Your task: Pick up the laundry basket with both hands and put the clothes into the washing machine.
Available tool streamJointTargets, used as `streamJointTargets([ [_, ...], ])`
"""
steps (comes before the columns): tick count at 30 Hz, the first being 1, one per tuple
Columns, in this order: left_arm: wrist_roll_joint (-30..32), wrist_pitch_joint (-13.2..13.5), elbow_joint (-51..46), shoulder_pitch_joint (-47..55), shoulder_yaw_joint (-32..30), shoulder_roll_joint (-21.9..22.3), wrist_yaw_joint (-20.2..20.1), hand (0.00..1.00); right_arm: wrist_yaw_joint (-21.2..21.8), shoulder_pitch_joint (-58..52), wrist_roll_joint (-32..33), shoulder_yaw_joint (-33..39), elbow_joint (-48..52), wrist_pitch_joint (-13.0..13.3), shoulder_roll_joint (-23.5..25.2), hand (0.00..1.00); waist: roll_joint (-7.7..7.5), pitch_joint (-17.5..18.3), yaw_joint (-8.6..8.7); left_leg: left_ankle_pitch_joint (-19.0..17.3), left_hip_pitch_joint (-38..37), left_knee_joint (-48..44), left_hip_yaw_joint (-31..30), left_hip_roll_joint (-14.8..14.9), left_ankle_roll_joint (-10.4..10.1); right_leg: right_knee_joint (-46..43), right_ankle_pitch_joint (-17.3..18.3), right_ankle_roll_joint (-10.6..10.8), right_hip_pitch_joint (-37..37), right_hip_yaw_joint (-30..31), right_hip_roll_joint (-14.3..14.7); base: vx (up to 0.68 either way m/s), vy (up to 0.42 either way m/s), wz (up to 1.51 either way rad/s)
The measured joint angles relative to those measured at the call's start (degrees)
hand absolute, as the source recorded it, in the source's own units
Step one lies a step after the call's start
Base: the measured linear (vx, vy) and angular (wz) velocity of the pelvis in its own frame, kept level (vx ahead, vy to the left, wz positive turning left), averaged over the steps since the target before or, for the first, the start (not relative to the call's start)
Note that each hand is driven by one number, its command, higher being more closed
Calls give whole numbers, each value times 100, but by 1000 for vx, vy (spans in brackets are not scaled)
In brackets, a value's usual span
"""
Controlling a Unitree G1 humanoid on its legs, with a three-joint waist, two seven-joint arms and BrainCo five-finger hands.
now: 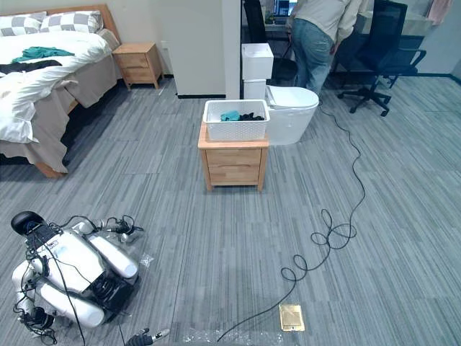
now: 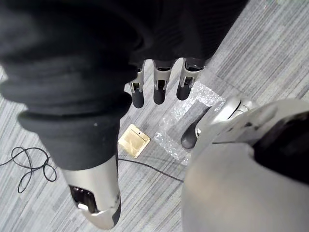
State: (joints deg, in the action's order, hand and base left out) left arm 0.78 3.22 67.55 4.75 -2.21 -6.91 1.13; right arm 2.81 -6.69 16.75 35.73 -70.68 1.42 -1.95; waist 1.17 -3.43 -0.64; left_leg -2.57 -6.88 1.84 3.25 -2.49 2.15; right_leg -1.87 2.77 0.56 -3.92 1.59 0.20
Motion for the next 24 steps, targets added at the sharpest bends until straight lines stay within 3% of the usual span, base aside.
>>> streamJointTargets([
  [24,-4,104,47,-103,44,-21,-9,0,91,69,93,20,-5,57,53,0,-57,-115,-3,52,-181,226,2,-29,-14,37,58,81,-88,-1,-26,1,-6,0],
])
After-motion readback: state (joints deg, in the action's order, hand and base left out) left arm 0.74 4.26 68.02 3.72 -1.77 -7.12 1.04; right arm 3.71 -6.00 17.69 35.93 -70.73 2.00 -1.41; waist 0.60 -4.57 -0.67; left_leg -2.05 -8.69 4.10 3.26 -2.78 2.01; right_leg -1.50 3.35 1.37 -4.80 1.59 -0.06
